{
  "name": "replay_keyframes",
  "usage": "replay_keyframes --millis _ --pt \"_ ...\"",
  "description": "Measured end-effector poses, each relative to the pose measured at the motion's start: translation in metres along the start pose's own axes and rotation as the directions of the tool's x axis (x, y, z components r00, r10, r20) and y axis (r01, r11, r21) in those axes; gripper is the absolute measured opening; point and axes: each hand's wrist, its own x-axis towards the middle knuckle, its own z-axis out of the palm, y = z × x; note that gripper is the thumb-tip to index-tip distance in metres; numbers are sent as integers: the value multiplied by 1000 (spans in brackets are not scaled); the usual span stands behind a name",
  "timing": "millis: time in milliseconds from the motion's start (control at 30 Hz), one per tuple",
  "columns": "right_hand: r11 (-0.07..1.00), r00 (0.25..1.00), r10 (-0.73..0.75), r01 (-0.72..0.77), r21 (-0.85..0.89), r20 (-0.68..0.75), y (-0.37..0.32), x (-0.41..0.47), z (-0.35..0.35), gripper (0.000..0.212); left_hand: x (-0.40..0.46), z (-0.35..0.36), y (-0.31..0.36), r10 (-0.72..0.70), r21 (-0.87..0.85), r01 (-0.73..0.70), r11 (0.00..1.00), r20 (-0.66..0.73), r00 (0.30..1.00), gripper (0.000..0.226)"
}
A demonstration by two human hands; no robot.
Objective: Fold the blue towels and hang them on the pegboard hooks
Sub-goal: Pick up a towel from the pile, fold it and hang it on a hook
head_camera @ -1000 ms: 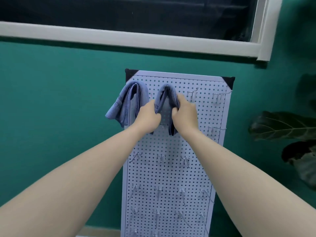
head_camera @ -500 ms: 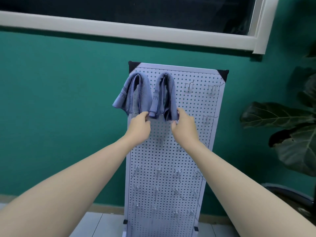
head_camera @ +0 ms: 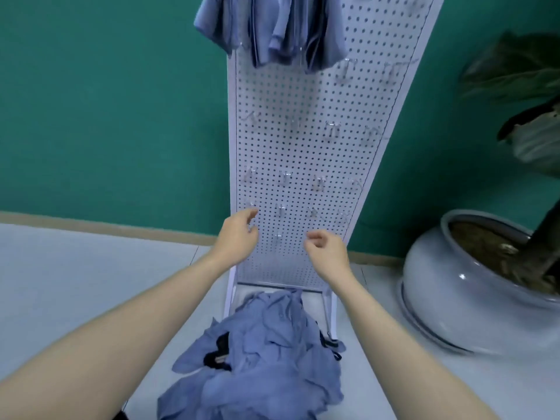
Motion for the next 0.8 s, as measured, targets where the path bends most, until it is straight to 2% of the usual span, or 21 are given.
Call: replay_keyframes --millis 133,300,400,500,600,700,767,800 --pt "977 973 175 -152 -147 152 72 -9 32 29 -23 45 -50 -134 46 129 991 152 979 47" --pt "937 926 309 -258 -235 215 142 -18 59 29 -52 86 -101 -215 88 199 976 275 937 40" --pt "931 908 319 -247 -268 271 174 -26 74 34 -67 107 -127 -238 117 209 971 372 897 37" --pt "920 892 328 -225 -322 311 193 -33 83 51 -72 125 -144 -245 149 198 969 452 858 35" --pt "913 890 316 -191 -359 329 214 -34 93 60 -74 137 -155 -220 144 170 975 515 829 45" --pt "927 908 274 -162 -339 317 226 -36 107 45 -76 154 -174 -203 151 141 979 575 793 61" --pt "936 934 222 -124 -331 280 228 -34 113 17 -78 165 -185 -196 130 148 980 570 798 52" --pt "938 945 196 -102 -332 263 230 -32 115 7 -78 169 -186 -189 106 157 982 547 816 39"
